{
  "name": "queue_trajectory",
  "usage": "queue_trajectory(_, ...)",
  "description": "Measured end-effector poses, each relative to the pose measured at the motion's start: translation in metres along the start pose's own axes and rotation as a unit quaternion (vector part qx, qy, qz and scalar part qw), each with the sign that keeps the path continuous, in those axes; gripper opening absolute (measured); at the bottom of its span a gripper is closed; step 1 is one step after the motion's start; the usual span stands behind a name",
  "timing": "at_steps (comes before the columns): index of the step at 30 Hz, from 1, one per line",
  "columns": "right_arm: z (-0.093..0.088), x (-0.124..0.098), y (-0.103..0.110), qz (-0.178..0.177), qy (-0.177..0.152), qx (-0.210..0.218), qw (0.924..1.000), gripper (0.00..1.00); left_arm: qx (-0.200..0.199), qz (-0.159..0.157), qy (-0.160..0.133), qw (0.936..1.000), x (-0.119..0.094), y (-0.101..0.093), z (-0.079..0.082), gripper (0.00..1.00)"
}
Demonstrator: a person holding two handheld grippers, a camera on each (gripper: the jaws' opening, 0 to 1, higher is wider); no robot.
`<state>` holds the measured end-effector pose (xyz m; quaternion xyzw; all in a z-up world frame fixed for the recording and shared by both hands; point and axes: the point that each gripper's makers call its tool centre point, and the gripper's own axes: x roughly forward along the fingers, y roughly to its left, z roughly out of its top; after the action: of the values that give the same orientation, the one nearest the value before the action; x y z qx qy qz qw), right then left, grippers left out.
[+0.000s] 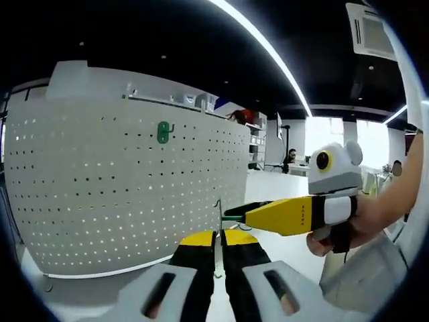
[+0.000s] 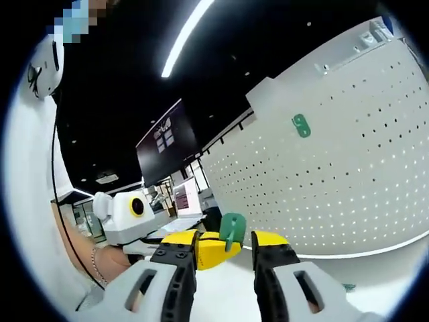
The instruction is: Insert the hook assembly into the mounting plate slot until the hook locks in place.
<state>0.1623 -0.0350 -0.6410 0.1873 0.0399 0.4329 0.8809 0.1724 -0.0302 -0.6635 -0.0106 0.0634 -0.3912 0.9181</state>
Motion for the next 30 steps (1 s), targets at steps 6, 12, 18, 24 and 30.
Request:
queue_trajectory(6,-0.003,0.0027,-0.0003,-0.001,0.008,0.0,1.0,0.19,0.001,0.0,-0.001,1.0,0.0005,-0.0014,0.001,0.03)
queue_trajectory(12,-0.0028,0.0034,-0.0019,-0.003,0.008,-0.002,1.0,0.13,-0.001,0.0,-0.002,1.0,0.0004,-0.0011,0.001,0.03)
queue_trajectory(18,-0.0015,0.0052,-0.0029,-0.009,0.004,-0.004,0.9999,0.09,-0.004,0.002,-0.002,1.0,-0.0005,0.0001,0.0002,0.03)
queue_trajectory(24,-0.0032,0.0055,-0.0042,-0.017,0.009,-0.007,0.9998,0.06,-0.007,0.002,-0.002,1.0,-0.0002,-0.0006,-0.0005,0.03)
queue_trajectory(30,-0.0031,0.0053,-0.0061,-0.021,0.009,-0.007,0.9997,0.04,-0.008,0.003,-0.003,1.0,-0.0001,-0.0014,-0.0001,0.03)
